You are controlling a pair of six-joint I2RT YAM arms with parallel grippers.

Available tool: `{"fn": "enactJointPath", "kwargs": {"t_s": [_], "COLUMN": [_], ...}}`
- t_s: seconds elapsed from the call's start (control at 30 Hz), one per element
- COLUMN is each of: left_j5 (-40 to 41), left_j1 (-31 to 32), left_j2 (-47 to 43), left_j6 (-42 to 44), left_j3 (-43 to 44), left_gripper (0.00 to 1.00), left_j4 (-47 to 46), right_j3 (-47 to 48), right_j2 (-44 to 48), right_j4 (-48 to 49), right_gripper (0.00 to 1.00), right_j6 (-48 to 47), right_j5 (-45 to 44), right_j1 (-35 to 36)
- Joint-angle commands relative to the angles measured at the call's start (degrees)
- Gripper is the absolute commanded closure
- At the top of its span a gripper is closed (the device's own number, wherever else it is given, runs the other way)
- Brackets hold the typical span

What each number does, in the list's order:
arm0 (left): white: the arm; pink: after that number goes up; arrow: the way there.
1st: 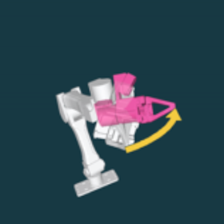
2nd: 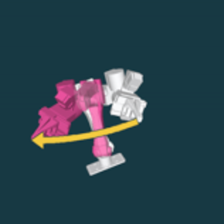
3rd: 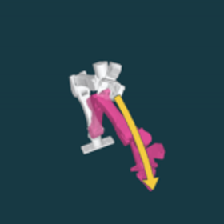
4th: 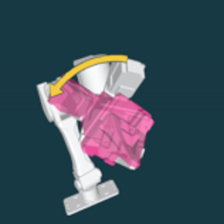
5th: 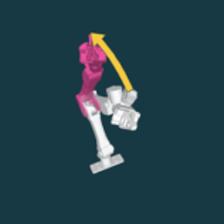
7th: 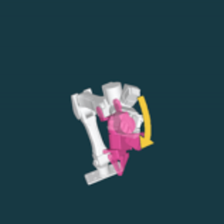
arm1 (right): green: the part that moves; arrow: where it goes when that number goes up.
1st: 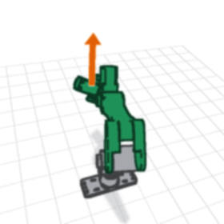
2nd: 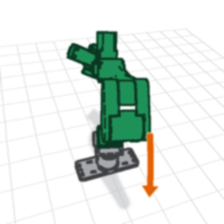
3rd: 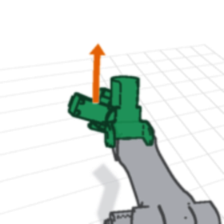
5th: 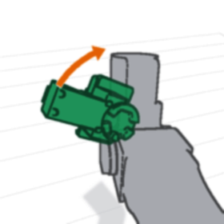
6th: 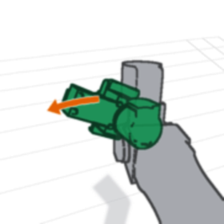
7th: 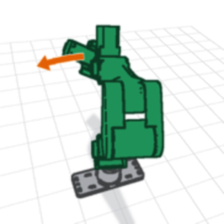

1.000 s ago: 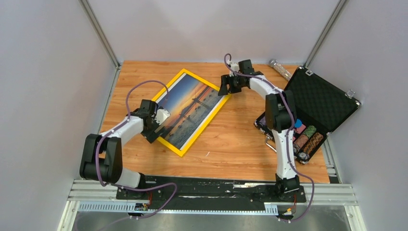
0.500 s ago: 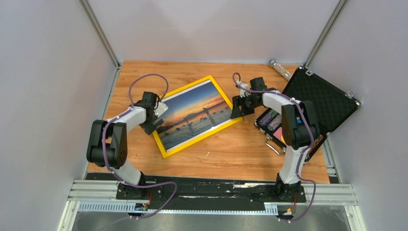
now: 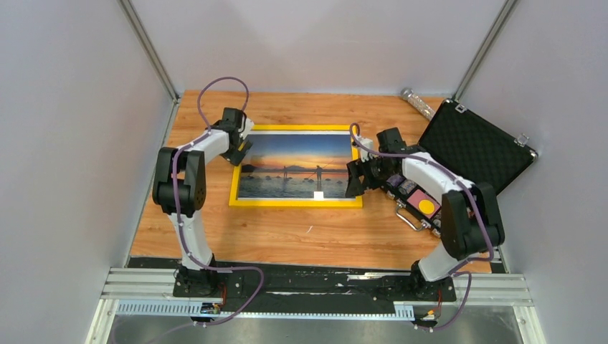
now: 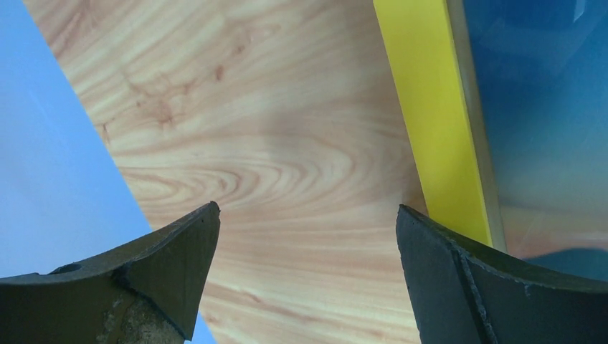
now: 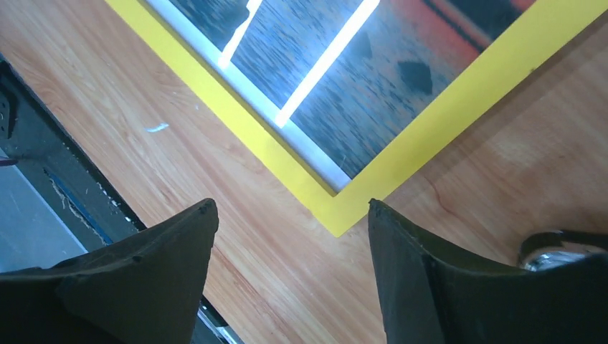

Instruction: Put the photo into the frame

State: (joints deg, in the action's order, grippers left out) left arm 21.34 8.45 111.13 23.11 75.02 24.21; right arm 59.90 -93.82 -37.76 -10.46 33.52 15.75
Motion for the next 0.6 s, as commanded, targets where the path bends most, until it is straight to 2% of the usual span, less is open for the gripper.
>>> {"fn": "enactJointPath", "kwargs": {"t_s": [0.0,0.1,0.3,0.57], "left_j5": [1.3,0.5,-6.3,-18.1], "left_j1": [0.7,-0.4,-4.9,-12.4], "left_j2": [0.6,-4.1,-17.2,-35.0], "left_j6": [-6.7,-7.9,-11.2,-15.1], "left_j3": [4.7,3.8,-0.7,-8.9], "left_gripper": [0.00,0.00,0.00,0.00], "left_j4": [-0.2,0.4,2.4,3.5], "right_j3": [1.7,1.6,0.9,-2.2], "right_j2": [9.0,14.2,20.5,26.9], "right_j4": [3.9,6.2,9.2,10.5], "right_gripper": [0.23,0.16,0.11,0.00], "right_j6": [1.1,2.0,4.2,7.4], "right_j5": [-3.4,-8.5,-18.5,-18.0], "right_j1": [0.3,0.3,-1.5,-10.2]}}
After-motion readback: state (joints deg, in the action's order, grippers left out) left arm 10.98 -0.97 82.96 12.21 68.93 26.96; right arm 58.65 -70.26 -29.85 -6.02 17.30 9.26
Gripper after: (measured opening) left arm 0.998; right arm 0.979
